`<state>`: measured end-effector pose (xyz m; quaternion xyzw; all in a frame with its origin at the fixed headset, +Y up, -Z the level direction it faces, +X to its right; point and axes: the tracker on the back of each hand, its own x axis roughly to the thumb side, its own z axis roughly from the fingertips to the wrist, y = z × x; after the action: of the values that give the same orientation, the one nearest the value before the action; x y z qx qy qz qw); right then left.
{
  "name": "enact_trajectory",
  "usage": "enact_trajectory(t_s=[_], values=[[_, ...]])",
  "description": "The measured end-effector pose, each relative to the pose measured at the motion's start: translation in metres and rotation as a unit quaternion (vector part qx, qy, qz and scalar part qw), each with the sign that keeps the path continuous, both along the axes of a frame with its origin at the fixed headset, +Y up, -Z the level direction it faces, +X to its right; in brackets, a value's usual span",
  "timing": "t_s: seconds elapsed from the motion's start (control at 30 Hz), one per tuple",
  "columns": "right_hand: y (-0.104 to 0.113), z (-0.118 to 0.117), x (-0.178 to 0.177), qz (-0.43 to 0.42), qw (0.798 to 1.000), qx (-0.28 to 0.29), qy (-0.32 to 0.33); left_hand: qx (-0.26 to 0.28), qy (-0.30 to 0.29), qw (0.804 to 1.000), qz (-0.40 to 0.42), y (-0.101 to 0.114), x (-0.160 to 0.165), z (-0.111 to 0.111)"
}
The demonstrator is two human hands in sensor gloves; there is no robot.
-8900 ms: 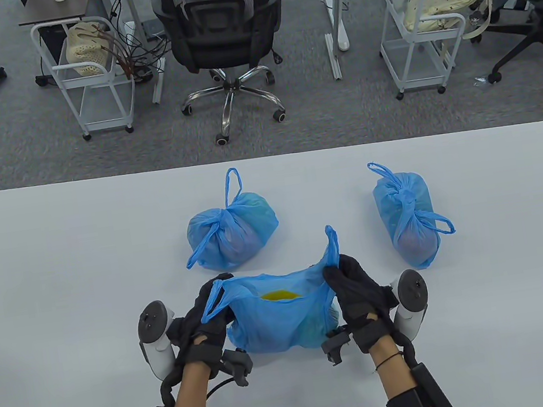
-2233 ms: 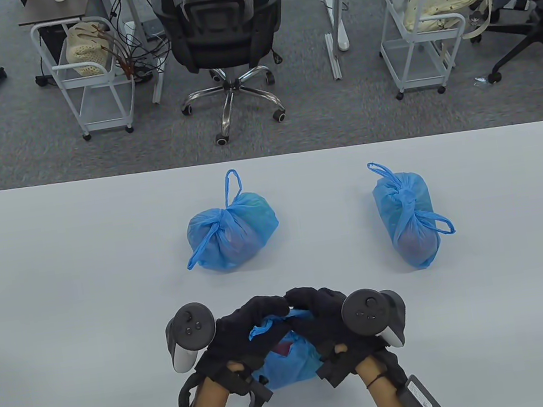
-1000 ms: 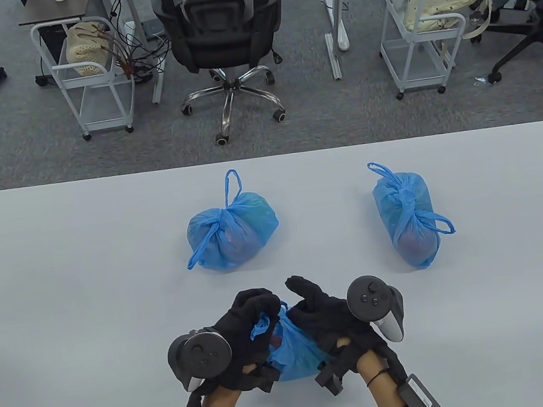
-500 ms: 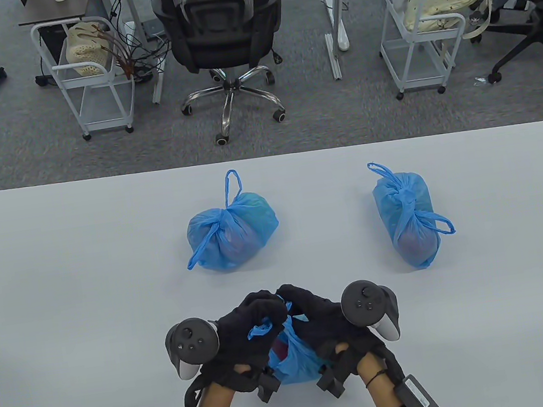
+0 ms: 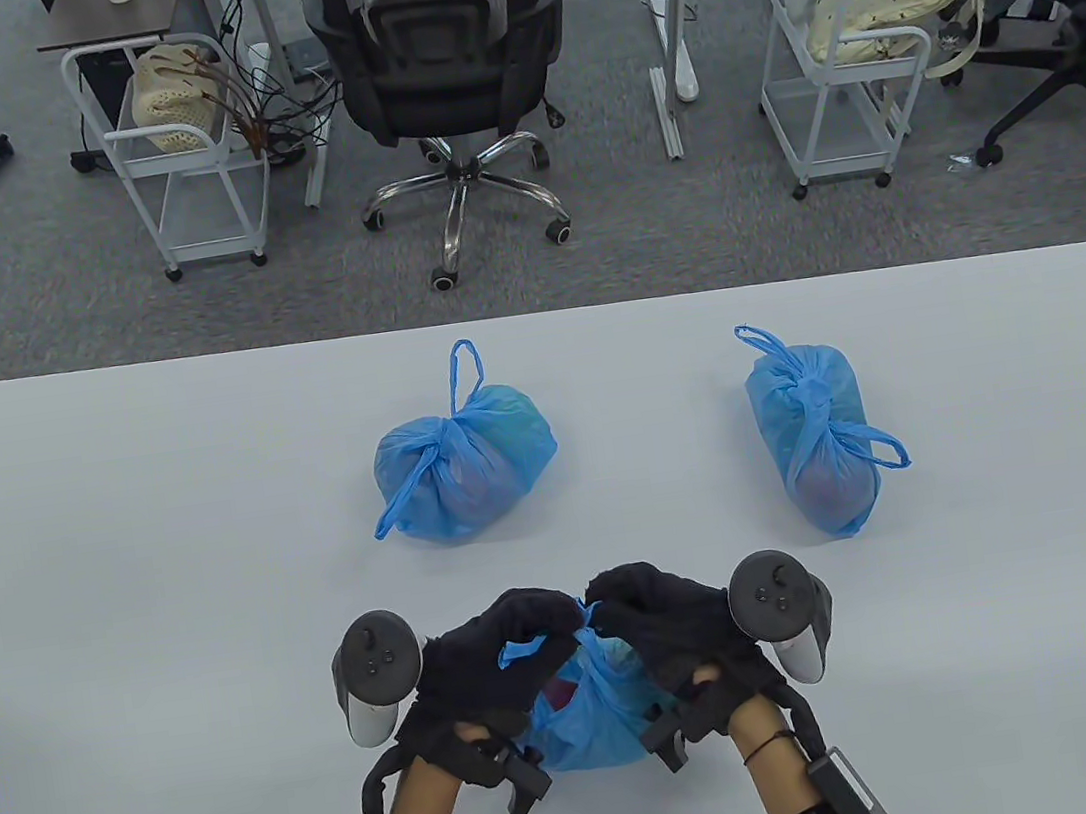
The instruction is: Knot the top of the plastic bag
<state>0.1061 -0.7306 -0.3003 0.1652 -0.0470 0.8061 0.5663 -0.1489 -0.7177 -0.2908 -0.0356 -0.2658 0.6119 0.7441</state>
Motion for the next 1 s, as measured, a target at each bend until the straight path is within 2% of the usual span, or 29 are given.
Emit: enact_trajectory(t_s=[0.1,0.23,0.3,0.37,0.4,0.5,0.63,0.77,0.87,1.0], values=[[0.002,0.001,0.002,-0.008,1.0,0.008,-0.012,-0.036,0.029,0.999,0.002,0.0,-0.009,-0.001],[0.0,-0.001,0.008,0.032,0.999,0.018,-0.025,-0.009,0.084,0.993,-0.083,0.008,-0.025,-0.002],[0.0,-0.002,0.01,0.03,0.998,0.028,-0.039,-0.015,0.098,0.99,-0.1,0.01,-0.029,-0.002],[0.004,0.001,0.011,0.055,0.995,0.055,-0.056,-0.022,0.111,0.987,-0.112,0.011,-0.032,-0.003],[0.008,0.002,0.012,0.105,0.987,0.088,-0.079,-0.018,0.125,0.984,-0.124,0.01,-0.034,-0.004],[0.013,0.005,0.012,0.157,0.974,0.13,-0.101,-0.012,0.152,0.972,-0.176,0.009,-0.04,-0.002],[0.012,0.006,0.01,0.182,0.969,0.135,-0.103,-0.027,0.186,0.959,-0.213,0.006,-0.049,-0.001],[0.009,0.005,0.011,0.246,0.952,0.148,-0.106,-0.062,0.197,0.95,-0.235,-0.003,-0.063,-0.003],[0.007,0.003,0.012,0.254,0.95,0.145,-0.104,-0.075,0.207,0.948,-0.229,-0.009,-0.069,-0.005],[0.003,0.001,0.019,0.264,0.948,0.136,-0.111,-0.069,0.22,0.936,-0.267,-0.01,-0.072,-0.006]])
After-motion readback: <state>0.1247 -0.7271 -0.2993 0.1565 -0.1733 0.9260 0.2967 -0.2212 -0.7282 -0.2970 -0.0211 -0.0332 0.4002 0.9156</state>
